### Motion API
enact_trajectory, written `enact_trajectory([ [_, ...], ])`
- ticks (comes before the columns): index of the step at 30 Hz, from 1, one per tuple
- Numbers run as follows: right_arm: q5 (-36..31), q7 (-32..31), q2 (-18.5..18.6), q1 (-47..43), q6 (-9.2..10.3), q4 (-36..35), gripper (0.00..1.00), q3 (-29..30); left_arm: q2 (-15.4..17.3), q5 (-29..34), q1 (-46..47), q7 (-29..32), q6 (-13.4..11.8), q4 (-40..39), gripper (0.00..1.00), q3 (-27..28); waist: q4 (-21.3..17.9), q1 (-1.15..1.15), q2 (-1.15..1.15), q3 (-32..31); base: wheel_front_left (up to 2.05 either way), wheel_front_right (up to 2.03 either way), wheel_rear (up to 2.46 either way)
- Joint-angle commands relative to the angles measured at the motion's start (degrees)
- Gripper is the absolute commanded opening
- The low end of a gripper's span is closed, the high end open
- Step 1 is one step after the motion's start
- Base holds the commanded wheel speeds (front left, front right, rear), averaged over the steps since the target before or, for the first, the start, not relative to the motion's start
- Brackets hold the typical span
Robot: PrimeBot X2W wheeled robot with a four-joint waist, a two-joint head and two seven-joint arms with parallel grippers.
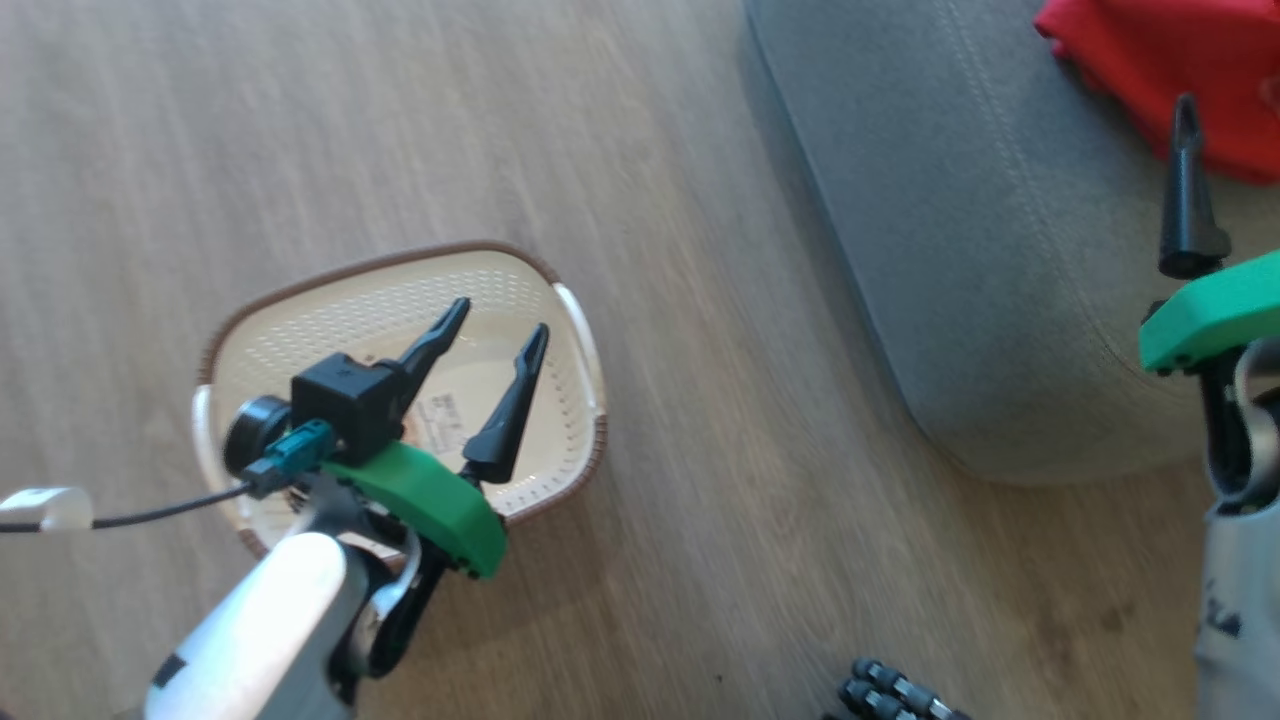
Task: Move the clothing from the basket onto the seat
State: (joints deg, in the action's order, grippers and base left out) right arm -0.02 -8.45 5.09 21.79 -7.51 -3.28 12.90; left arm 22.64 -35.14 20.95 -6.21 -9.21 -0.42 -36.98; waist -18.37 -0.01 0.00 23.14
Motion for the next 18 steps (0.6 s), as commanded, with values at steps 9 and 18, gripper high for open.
enact_trajectory([
  [9,0.9,5.0,-1.3,-7.7,0.02,-5.3,1.00,-7.1,-3.3,-2.9,-0.6,-5.5,-0.1,6.2,1.00,3.9,14.0,0.01,0.00,-8.4,0.00,0.00,0.00],
  [18,-0.2,10.1,-1.8,-11.8,0.02,-0.8,1.00,-10.2,-2.0,-3.8,-2.3,-8.1,0.1,12.3,1.00,8.7,22.6,0.01,0.00,-11.7,0.00,0.00,0.00],
])
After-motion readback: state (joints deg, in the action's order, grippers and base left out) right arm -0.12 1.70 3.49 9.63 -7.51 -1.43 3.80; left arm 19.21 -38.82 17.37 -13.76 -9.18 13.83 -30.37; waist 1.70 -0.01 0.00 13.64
